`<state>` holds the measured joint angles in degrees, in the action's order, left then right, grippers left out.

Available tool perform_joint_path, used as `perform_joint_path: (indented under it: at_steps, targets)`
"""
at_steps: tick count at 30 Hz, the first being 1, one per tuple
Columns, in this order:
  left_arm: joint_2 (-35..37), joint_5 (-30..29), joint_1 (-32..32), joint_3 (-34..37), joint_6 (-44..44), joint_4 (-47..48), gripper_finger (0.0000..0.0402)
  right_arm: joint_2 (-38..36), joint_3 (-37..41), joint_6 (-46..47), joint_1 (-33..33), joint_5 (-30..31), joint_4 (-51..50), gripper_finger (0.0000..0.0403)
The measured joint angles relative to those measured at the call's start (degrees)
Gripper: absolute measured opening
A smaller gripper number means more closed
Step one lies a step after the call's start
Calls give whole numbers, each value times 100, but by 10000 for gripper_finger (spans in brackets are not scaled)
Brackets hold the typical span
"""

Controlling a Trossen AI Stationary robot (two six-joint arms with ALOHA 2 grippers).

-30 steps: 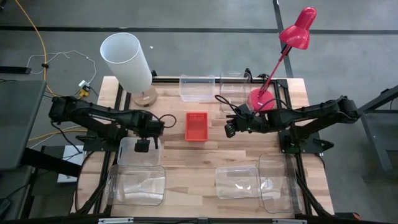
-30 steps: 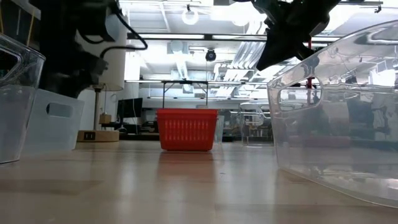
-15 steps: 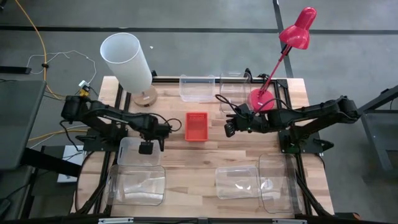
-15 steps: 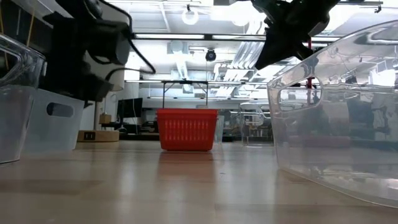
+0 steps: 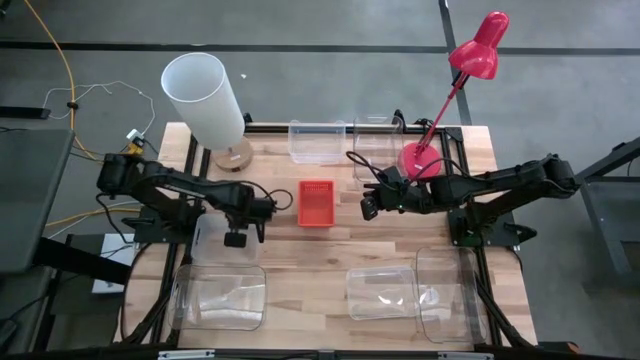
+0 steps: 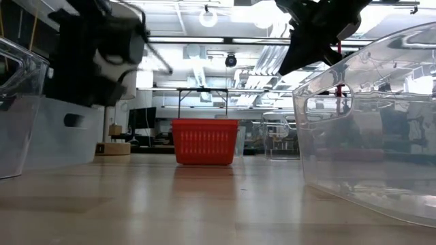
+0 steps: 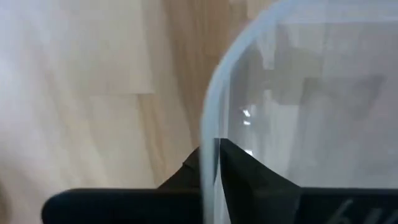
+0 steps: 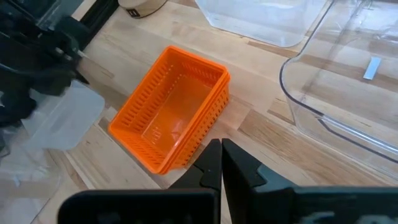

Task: Stack baskets by color
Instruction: Stack the middle left white bin on the top white bin

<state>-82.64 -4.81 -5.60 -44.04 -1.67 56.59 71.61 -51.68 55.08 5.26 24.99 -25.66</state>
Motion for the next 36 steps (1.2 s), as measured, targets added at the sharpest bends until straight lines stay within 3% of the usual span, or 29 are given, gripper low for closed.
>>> perform_joint_path:
  at_steps: [7, 12, 15, 19, 26, 36]
  targets:
    - [851, -282, -66, -1048, 2, 424, 3, 0, 0, -6, 0, 45, 22, 0]
    - [1174, -1037, -204, -2287, -109, 455, 1, 0, 0, 51, 0, 152, 26, 0]
    - [1117, -1369, -345, -3114, -459, 8, 0, 0, 0, 149, 0, 270, 118, 0]
    - [606, -1729, -600, -4135, -1216, -590, 0, 0, 0, 71, -2, 398, 401, 0]
    - [-992, -2349, -1362, -5760, -2831, -707, 0, 0, 0, -10, -2, 354, 657, 0]
    - [-2949, -2479, -2269, -7151, -4105, -939, 0, 0, 0, 43, 2, 554, 716, 0]
